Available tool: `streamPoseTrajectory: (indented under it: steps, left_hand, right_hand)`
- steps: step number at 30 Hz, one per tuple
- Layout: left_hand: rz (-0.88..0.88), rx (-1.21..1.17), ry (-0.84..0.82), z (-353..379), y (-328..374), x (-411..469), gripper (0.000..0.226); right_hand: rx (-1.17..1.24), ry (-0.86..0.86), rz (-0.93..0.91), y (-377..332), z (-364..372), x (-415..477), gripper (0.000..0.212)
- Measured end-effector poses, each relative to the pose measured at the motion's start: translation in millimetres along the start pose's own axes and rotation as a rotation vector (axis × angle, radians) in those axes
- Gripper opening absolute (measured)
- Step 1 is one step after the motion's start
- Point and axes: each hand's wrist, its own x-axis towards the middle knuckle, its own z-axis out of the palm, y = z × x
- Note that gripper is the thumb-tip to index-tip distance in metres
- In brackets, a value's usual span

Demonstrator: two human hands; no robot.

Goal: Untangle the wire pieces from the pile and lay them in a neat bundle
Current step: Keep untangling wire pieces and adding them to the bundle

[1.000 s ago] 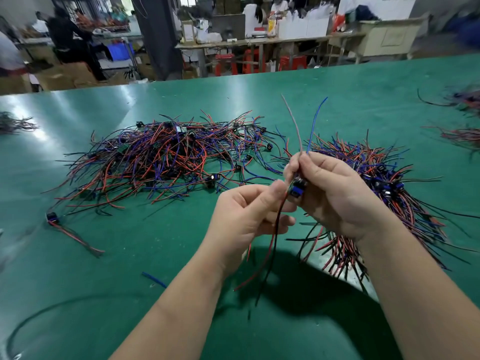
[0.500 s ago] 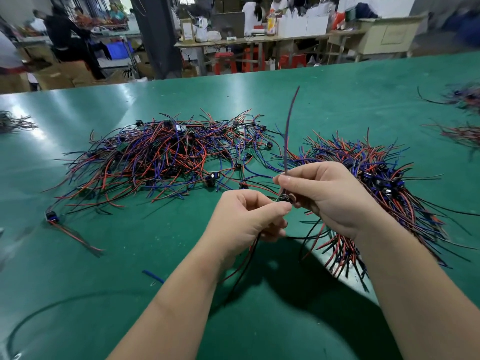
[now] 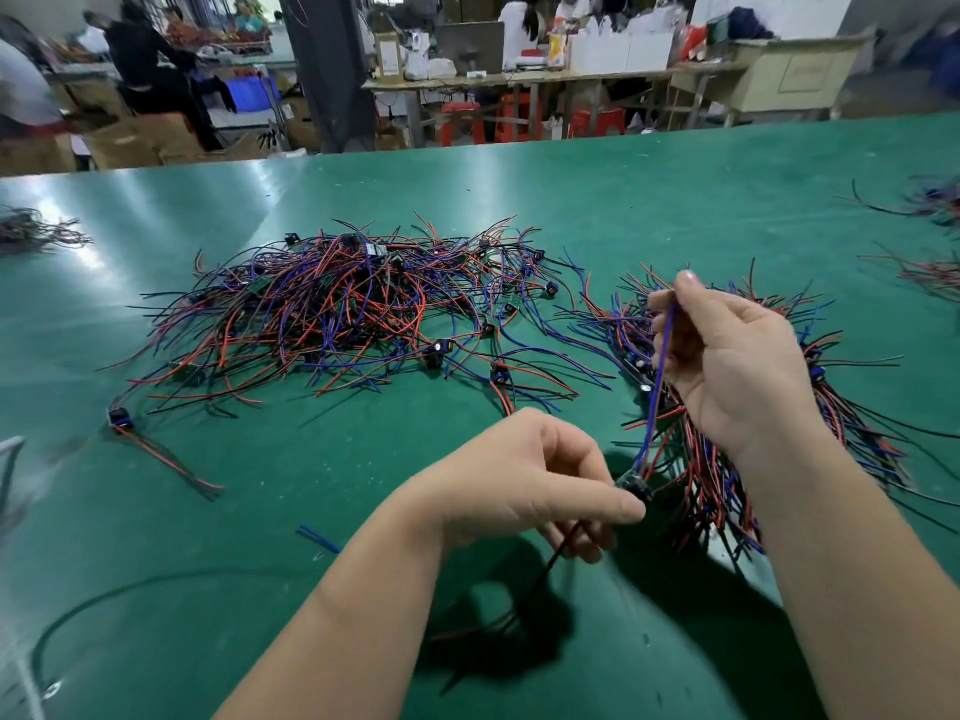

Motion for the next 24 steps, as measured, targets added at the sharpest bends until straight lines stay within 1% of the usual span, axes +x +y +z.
streamPoseTrajectory:
  steps: [2, 4, 5, 6, 7, 9, 10, 11, 12, 14, 15, 16, 18, 19, 20, 22, 23, 24]
  left_hand:
    - [0.04, -0.048, 0.013, -7, 2, -3, 0.02]
    - [0.094, -0.148, 0.086, -11, 4, -3, 0.019]
    - [0.124, -0.217, 0.16, -12, 4, -2, 0.018]
    - [0.152, -0.289, 0.254, -13, 3, 1, 0.017]
    - [0.177, -0.34, 0.352, -13, 2, 5, 0.016]
    - [0.195, -0.322, 0.492, -12, -2, 11, 0.018]
    - [0.188, -0.272, 0.52, -11, -5, 14, 0.019]
    - [0.178, -0.218, 0.523, -10, -8, 16, 0.018]
    - [0.168, -0.166, 0.509, -10, -11, 17, 0.013]
    - [0.178, -0.076, 0.486, -10, -15, 20, 0.003]
    - [0.197, 0.001, 0.504, -10, -17, 21, 0.002]
    - [0.215, 0.128, 0.551, -10, -21, 23, 0.009]
    - [0.192, 0.498, 0.681, -11, -29, 25, 0.028]
    - [0.12, 0.671, 0.735, -11, -32, 25, 0.036]
    - [-0.005, 0.792, 0.753, -11, -35, 24, 0.043]
    - [-0.248, 0.901, 0.714, -14, -41, 25, 0.049]
    - [-0.311, 0.932, 0.678, -15, -43, 27, 0.048]
    - [-0.327, 0.965, 0.653, -16, -44, 28, 0.045]
  right_hand:
    - [0.071, 0.021, 0.051, -1, -2, 2, 0.044]
    - [0.127, 0.037, 0.094, -4, -5, 6, 0.054]
    - [0.13, 0.037, 0.102, -5, -5, 7, 0.053]
    - [0.107, 0.021, 0.106, -6, -4, 6, 0.047]
    - [0.051, -0.025, 0.099, -5, -1, 3, 0.038]
    - [-0.197, -0.228, 0.027, 1, 5, -7, 0.017]
    - [-0.347, -0.339, -0.033, 6, 8, -12, 0.013]
    - [-0.468, -0.41, -0.094, 11, 10, -17, 0.011]
    - [-0.555, -0.42, -0.152, 14, 11, -20, 0.008]
    - [-0.643, -0.328, -0.253, 14, 12, -20, 0.006]
    - [-0.655, -0.264, -0.294, 11, 11, -19, 0.007]
    - [-0.639, -0.195, -0.333, 7, 7, -17, 0.009]
    - [-0.599, -0.04, -0.428, -4, -3, -11, 0.011]
    - [-0.588, 0.043, -0.481, -10, -9, -8, 0.011]
    - [-0.579, 0.127, -0.521, -16, -16, -5, 0.01]
    - [-0.574, 0.275, -0.54, -24, -28, 3, 0.01]
    - [-0.599, 0.328, -0.521, -25, -33, 7, 0.013]
    - [-0.633, 0.361, -0.495, -24, -37, 10, 0.018]
